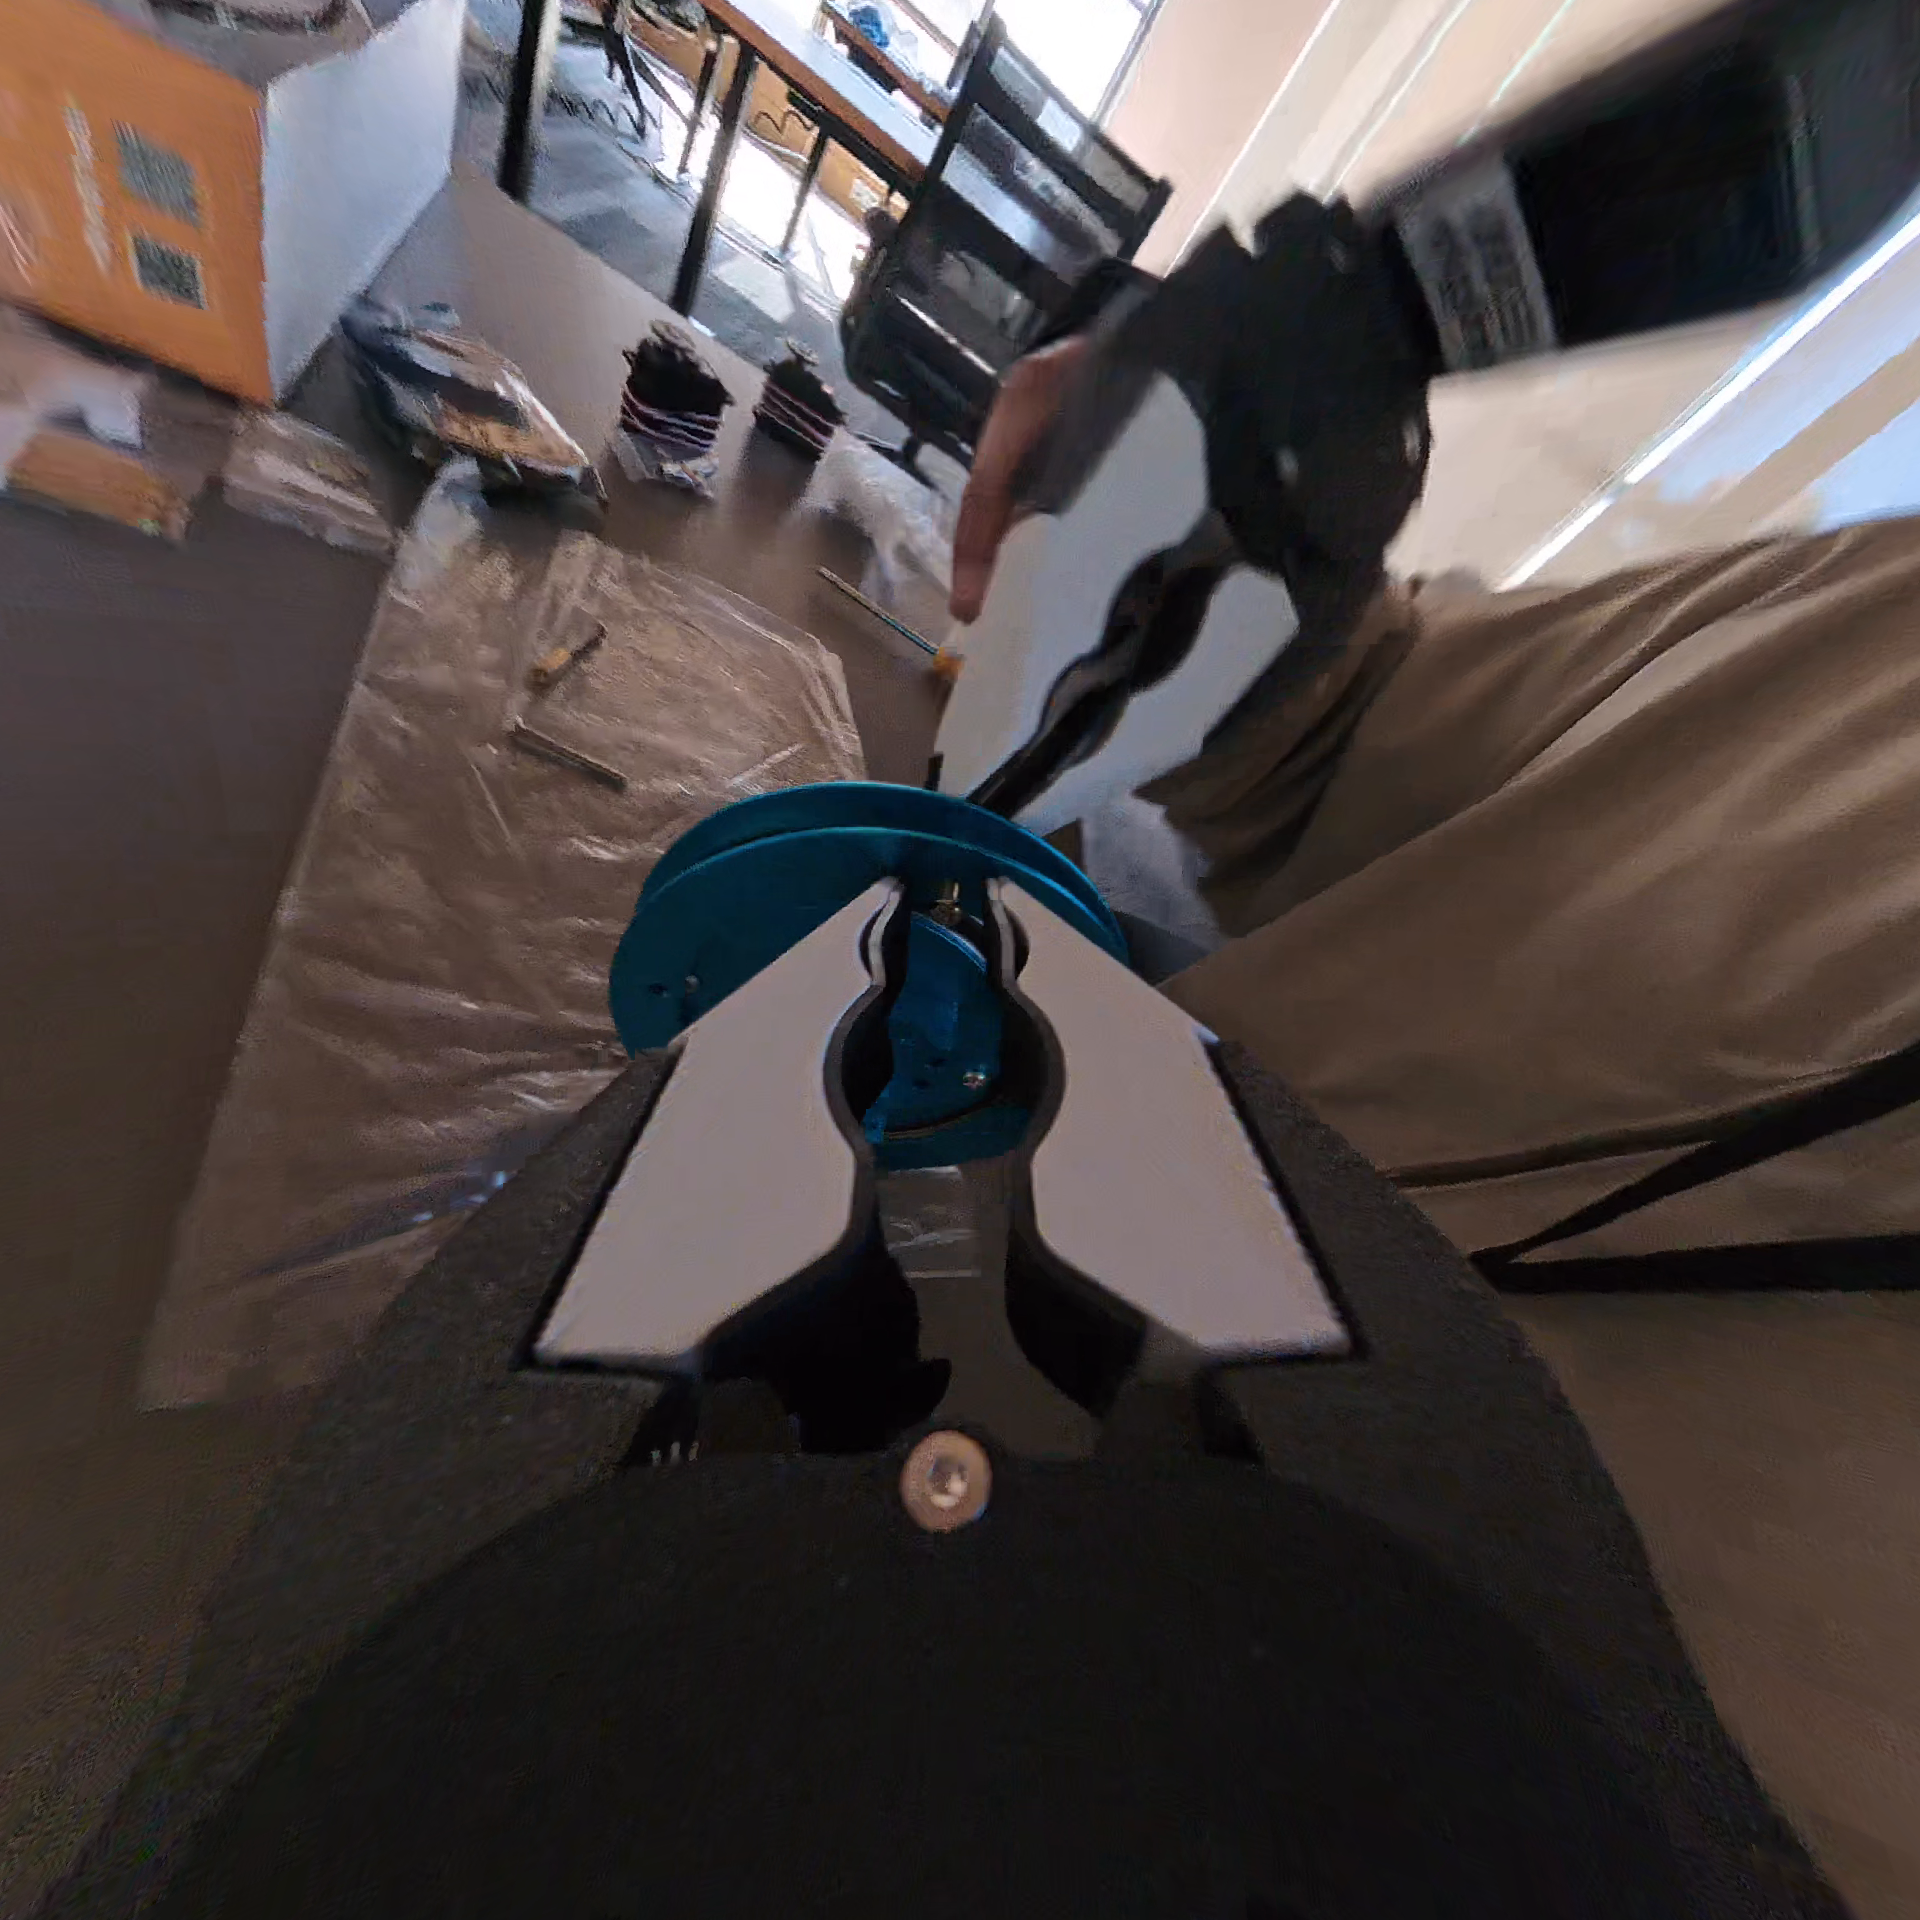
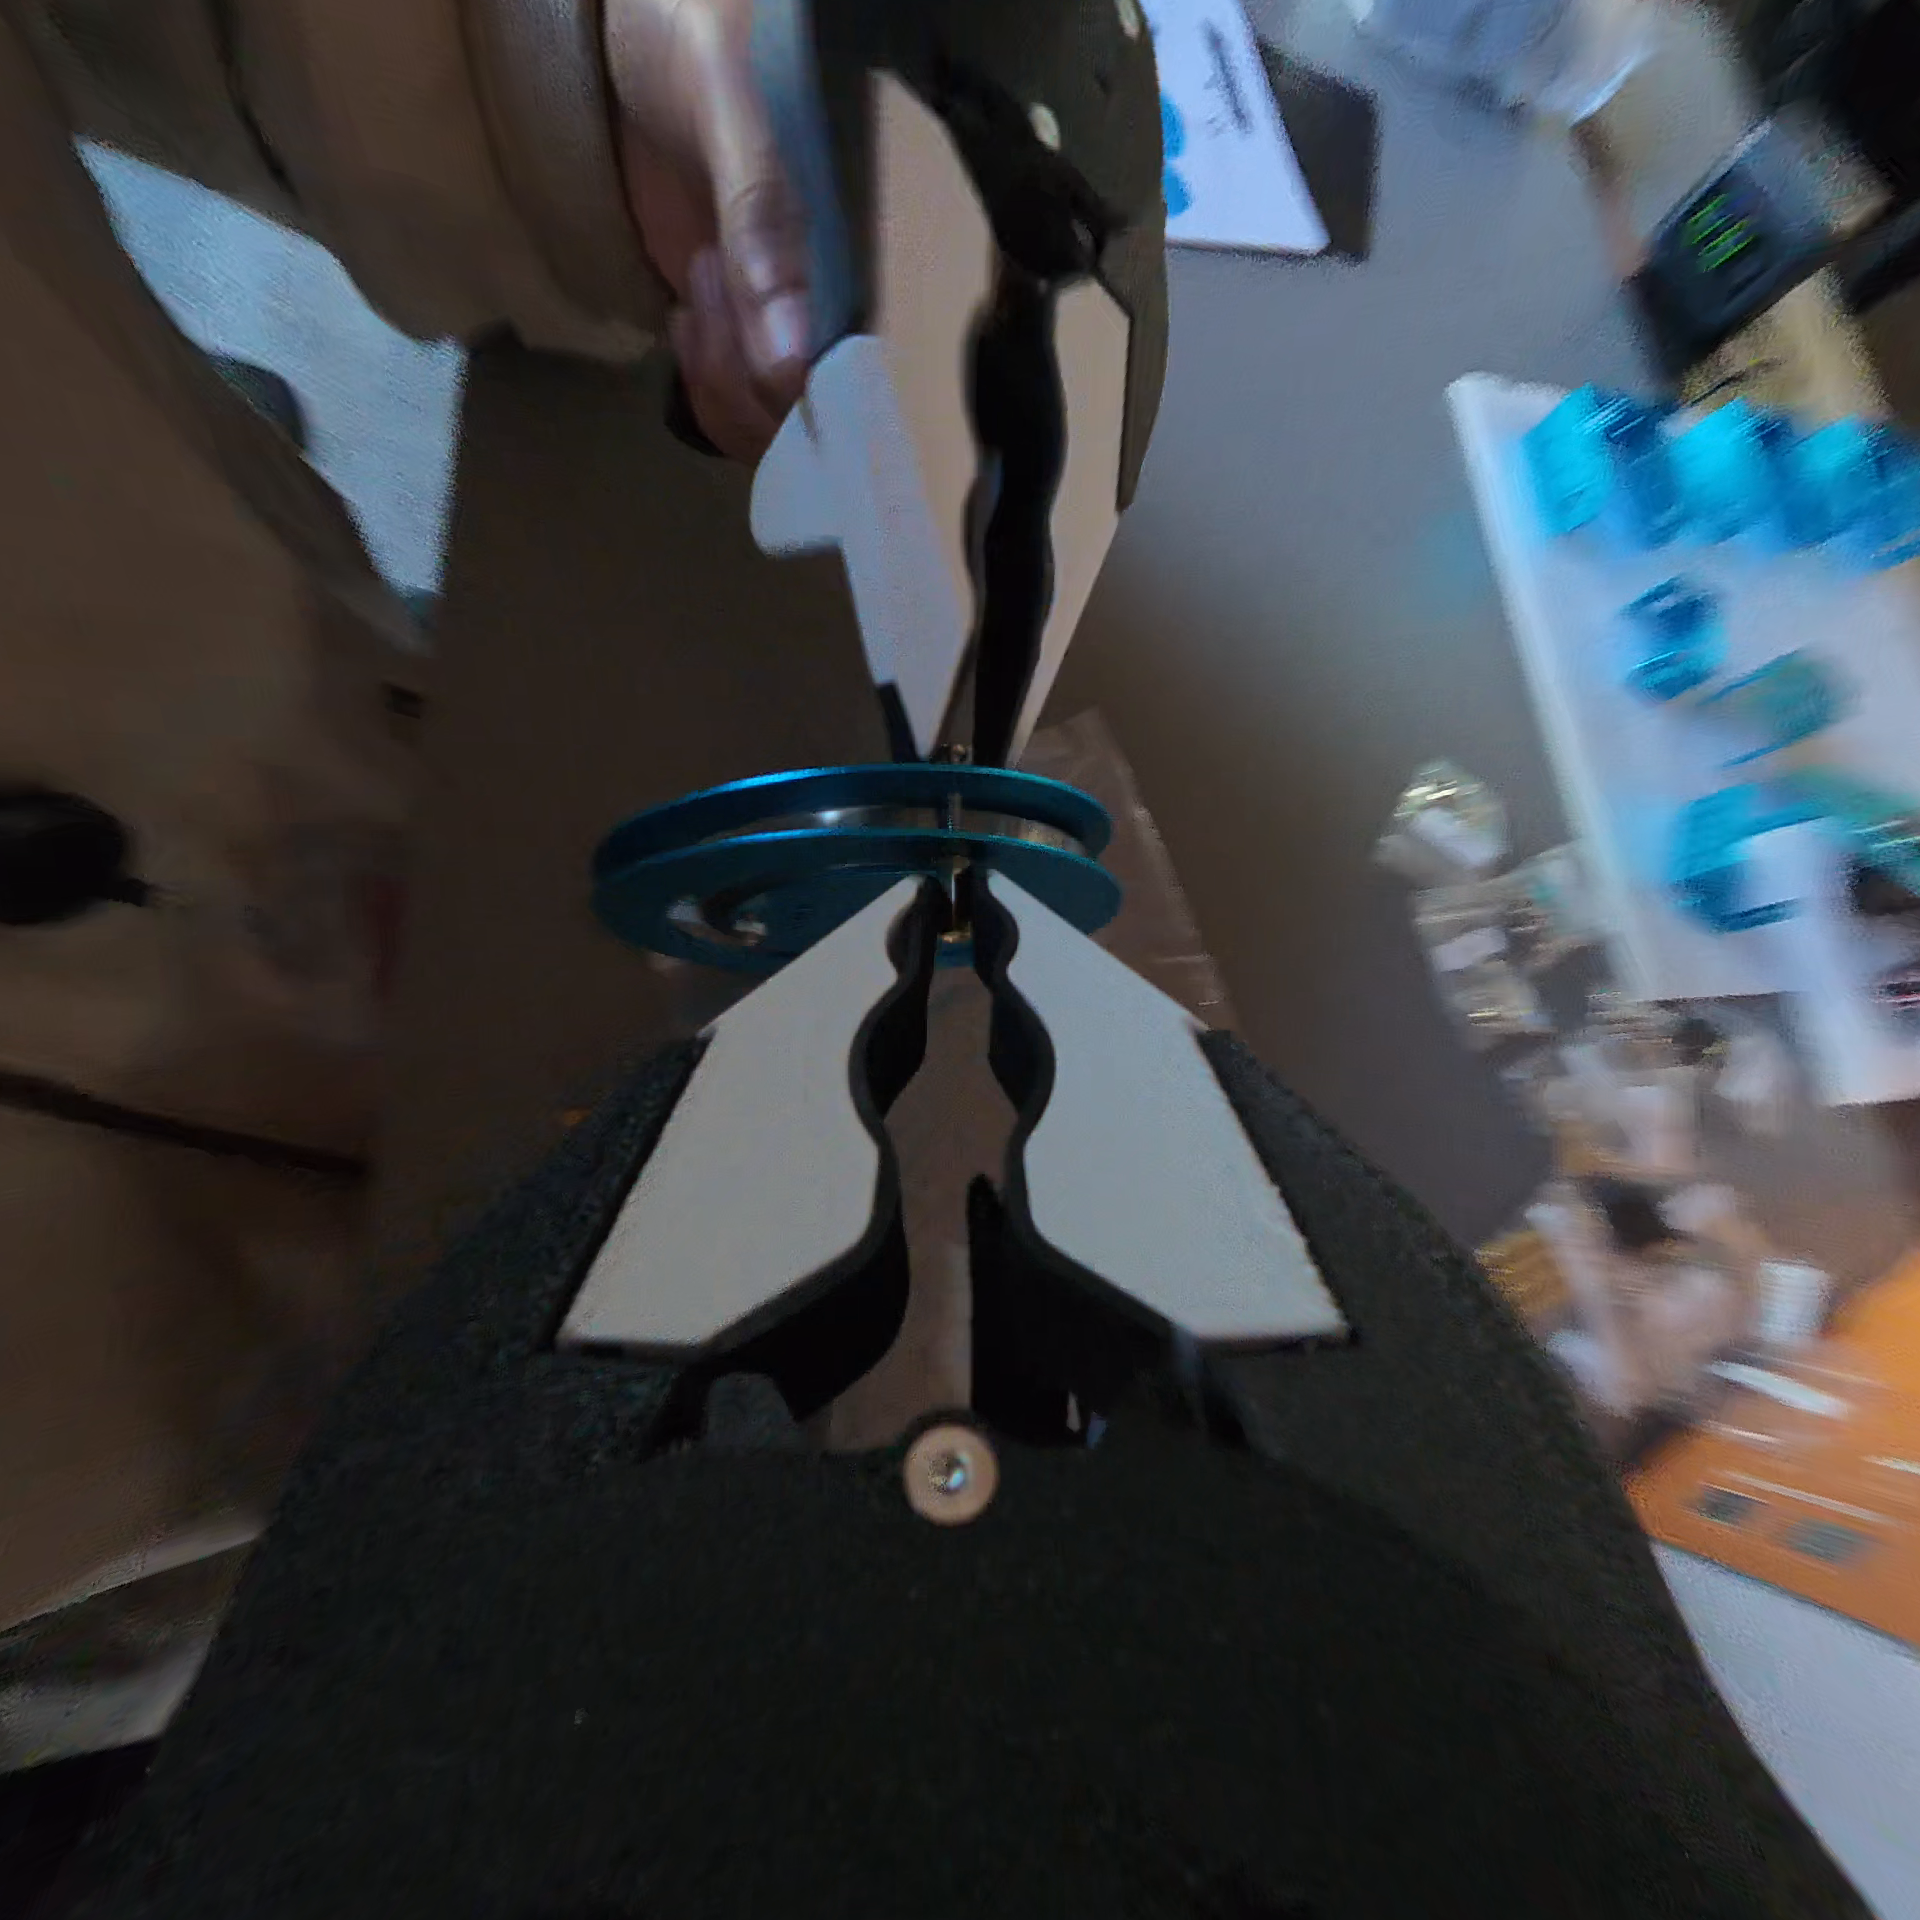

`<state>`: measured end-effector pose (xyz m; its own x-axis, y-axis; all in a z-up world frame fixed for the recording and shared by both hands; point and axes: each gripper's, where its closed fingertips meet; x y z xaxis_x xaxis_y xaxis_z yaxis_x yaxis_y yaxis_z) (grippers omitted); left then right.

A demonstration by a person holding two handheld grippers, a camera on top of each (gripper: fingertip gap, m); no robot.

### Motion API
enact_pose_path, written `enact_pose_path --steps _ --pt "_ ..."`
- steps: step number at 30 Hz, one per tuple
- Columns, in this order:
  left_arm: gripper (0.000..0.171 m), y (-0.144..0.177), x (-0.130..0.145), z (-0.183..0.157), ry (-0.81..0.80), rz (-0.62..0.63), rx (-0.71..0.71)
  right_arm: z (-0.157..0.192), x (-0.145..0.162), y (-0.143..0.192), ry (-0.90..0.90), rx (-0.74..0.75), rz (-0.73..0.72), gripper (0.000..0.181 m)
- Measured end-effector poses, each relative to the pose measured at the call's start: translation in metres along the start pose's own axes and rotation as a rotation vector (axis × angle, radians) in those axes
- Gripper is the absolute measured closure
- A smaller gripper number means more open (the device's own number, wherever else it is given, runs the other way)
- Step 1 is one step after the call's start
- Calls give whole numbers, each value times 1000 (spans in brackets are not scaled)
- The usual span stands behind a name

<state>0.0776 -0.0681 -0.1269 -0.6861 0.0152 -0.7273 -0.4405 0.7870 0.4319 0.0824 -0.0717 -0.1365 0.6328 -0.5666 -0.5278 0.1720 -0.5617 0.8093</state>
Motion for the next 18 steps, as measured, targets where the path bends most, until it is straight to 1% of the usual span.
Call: enact_pose_path --steps 1,2,3,5,8,10,12,13,15,17,18 --pt "160 0 0 0 49 5 52 -2 0 0 60 95 10 177" --pt "160 -1 3 -1 83 37 103 -2 0 0 119 177 20 177" --pt "160 -2 8 -1 111 96 133 -3 -1 0 177 249 32 177" --pt "161 -2 13 -2 104 222 163 -3 -2 0 283 375 63 177" --pt "161 0 15 -3 60 439 170 -2 -6 -1 409 480 91 176" --pt "160 2 16 -3 41 579 172 -1 -9 -1 477 528 81 176" --pt "159 3 17 -4 82 688 205 -3 -9 -2 554 608 89 176" --pt "158 4 17 -7 111 735 254 -3 -10 -2 595 652 94 177" --pt "159 4 17 -8 166 787 324 -3 -12 -2 665 742 105 177" --pt "168 2 16 -7 220 788 376 -6 -10 -2 730 837 135 176" --pt "168 1 16 -7 237 783 401 -7 -9 -1 751 869 147 177"
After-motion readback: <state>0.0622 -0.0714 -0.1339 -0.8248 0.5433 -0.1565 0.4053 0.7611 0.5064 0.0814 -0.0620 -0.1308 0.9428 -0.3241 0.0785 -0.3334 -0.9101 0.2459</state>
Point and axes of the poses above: each gripper's, where its closed fingertips meet, y back along the fingers, x out of its underside, z = x × y across the jaws, and after that the axes turned 15 degrees about z, right-handed
